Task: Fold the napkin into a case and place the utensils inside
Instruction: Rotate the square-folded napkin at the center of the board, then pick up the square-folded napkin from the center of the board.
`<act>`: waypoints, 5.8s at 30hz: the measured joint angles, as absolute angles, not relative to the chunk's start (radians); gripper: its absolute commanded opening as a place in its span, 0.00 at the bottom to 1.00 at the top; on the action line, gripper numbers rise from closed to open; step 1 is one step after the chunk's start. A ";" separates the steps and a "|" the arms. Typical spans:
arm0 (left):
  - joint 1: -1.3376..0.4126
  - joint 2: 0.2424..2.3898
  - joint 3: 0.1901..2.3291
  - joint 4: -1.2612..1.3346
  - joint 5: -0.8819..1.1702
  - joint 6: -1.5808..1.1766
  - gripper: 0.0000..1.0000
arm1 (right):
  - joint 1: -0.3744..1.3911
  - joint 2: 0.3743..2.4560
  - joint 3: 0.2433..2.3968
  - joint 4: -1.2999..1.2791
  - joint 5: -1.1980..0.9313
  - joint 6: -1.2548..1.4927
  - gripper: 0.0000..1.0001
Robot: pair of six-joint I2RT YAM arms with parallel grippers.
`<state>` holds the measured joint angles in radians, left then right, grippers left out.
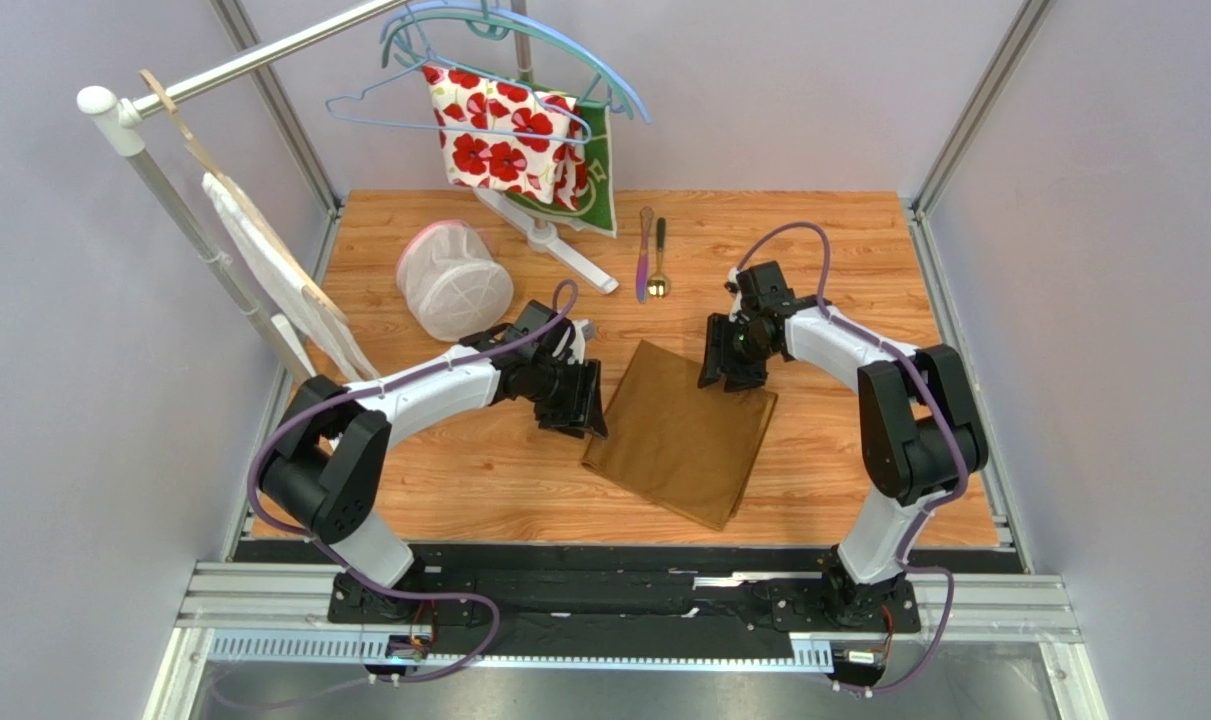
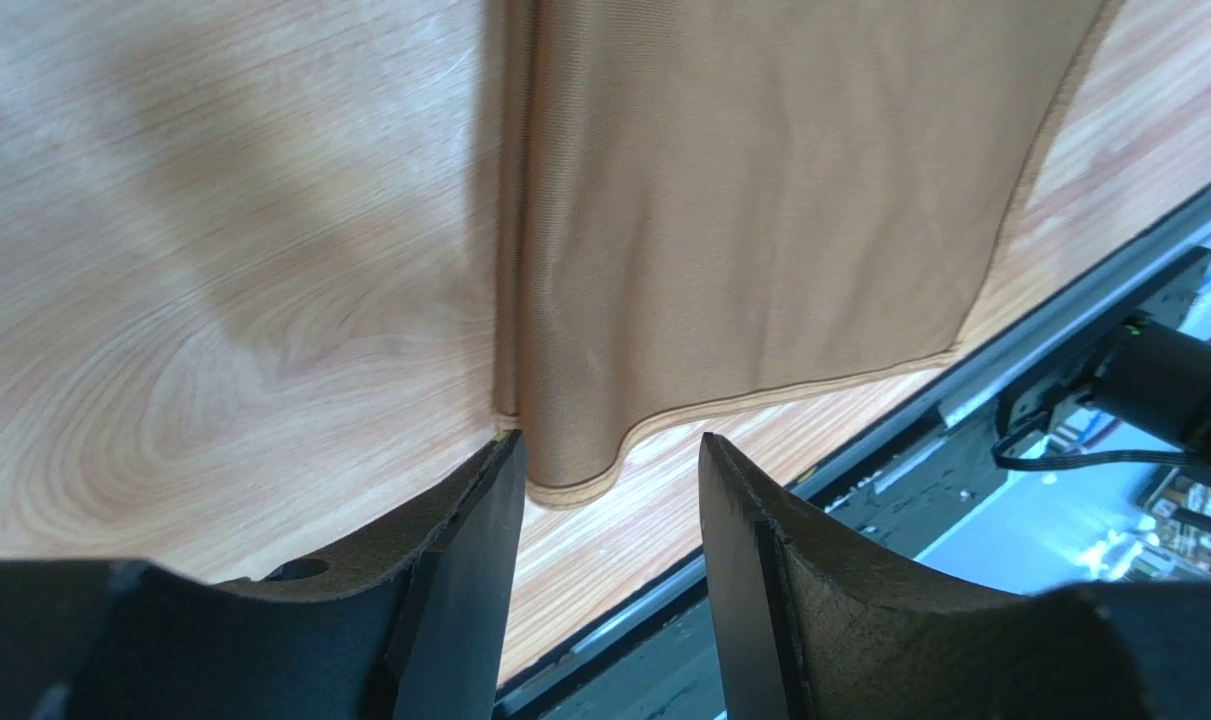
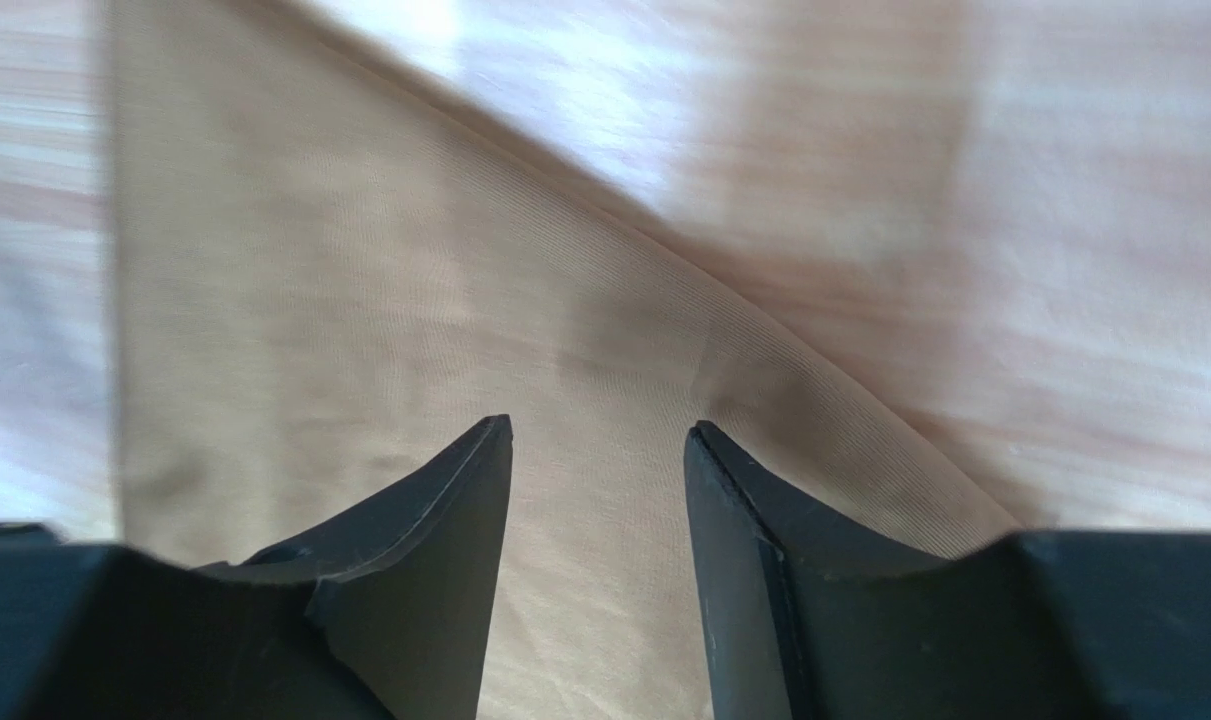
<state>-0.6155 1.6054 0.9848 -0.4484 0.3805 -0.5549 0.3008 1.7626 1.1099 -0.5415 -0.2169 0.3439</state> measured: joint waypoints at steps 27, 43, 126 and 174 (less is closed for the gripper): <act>-0.616 1.468 0.849 -0.387 0.400 -0.632 0.57 | 0.507 1.765 1.259 -0.663 -0.165 0.353 0.72; -0.629 1.481 0.720 -0.316 0.435 -0.773 0.52 | 0.445 1.057 0.508 -0.644 -0.250 0.765 0.68; -0.654 1.427 0.603 -0.190 0.448 -0.825 0.36 | 0.683 1.279 0.675 -0.817 0.117 1.040 0.38; -0.693 1.446 0.600 -0.212 0.457 -0.873 0.00 | 0.705 1.246 0.627 -0.751 0.101 1.087 0.00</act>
<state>-0.6926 1.4464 0.5999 -0.2115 0.4572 -0.8726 0.7048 1.2461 0.6273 -0.7509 0.1013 1.0870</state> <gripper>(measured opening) 0.017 0.075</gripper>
